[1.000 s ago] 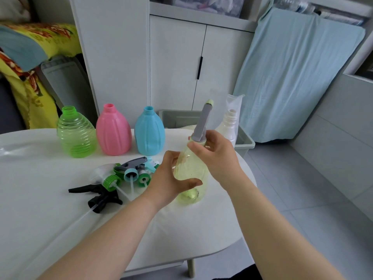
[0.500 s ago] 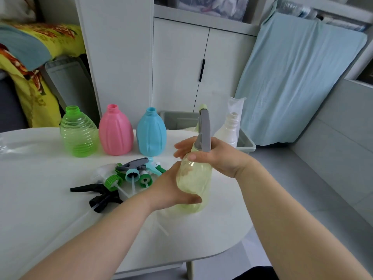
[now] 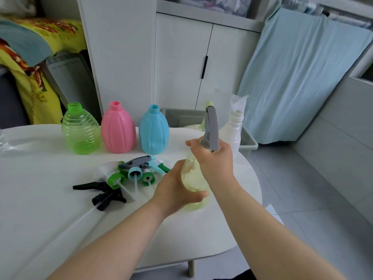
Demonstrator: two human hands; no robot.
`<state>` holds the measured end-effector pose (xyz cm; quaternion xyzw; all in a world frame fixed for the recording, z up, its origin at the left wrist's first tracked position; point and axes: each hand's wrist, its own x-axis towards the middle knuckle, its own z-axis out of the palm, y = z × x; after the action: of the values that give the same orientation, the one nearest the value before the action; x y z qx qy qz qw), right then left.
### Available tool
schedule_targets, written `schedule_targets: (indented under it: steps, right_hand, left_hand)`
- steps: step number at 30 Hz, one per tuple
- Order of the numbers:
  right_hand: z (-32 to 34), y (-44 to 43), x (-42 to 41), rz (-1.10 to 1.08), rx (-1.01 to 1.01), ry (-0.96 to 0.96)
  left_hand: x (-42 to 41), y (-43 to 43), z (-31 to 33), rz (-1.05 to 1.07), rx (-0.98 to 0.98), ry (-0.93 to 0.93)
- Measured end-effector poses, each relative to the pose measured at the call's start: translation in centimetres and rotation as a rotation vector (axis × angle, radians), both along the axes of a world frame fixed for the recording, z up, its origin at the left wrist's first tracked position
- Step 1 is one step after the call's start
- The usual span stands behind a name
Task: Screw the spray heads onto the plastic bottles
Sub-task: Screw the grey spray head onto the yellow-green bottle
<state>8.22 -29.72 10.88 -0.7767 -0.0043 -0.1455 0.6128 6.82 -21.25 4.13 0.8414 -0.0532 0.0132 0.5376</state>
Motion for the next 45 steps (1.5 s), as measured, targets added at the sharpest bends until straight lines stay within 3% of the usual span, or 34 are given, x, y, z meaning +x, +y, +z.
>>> schedule_targets:
  steps: [7,14,22,32,40,45]
  right_hand:
    - [0.2,-1.2,-0.5,0.077,-0.041,-0.081]
    - [1.8,-3.3,-0.5,0.07,-0.227,-0.058]
    - [4.0,-2.7,5.4,-0.03,-0.181,-0.081]
    - [2.2,0.2,11.1,-0.123,-0.237,-0.063]
    - [1.6,1.2,12.3,-0.081,-0.373,-0.026]
    - [1.0,1.1,12.5,-0.098,-0.348,-0.024]
  left_hand:
    - [-0.2,0.0,0.1,-0.012,-0.008,0.008]
    - [-0.7,1.3,1.0,-0.103,0.013,0.007]
    - [-3.0,9.1,0.8,0.076,0.286,-0.311]
    - [-4.4,19.2,-1.4,0.344,0.409,-0.167]
    - [-3.8,20.3,-2.8,0.47,0.448,0.021]
    - [-3.8,20.2,-3.1,0.465,0.447,0.033]
